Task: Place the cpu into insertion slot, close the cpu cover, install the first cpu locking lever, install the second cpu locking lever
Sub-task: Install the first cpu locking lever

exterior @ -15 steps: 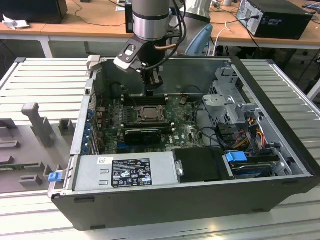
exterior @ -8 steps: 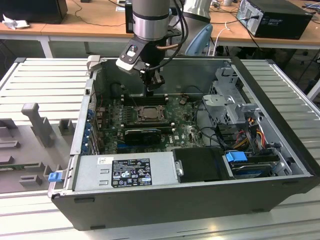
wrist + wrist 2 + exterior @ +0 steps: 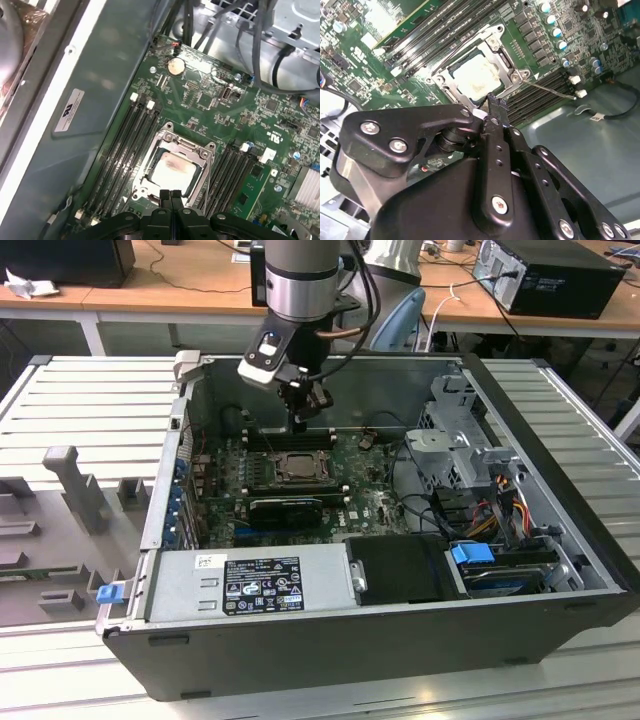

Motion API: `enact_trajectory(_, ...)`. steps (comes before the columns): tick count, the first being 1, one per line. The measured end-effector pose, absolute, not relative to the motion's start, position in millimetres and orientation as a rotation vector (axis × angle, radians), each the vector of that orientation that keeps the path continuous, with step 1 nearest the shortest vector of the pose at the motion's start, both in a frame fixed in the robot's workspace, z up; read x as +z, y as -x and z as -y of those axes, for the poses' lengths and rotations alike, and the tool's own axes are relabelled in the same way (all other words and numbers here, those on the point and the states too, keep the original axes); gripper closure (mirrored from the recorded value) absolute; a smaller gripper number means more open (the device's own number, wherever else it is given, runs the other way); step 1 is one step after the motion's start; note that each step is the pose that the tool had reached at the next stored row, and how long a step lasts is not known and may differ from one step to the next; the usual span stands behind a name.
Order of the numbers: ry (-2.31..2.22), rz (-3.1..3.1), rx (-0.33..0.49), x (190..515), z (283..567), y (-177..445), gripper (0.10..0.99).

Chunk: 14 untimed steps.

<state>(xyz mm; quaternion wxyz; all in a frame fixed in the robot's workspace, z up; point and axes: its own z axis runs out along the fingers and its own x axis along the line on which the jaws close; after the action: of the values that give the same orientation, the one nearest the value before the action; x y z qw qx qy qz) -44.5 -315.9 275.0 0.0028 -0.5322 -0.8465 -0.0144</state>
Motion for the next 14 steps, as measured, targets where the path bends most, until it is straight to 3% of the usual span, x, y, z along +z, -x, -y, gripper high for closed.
enact_trajectory(14,1.349,2.827,-0.044,275.0,316.0,44.5,0.980)
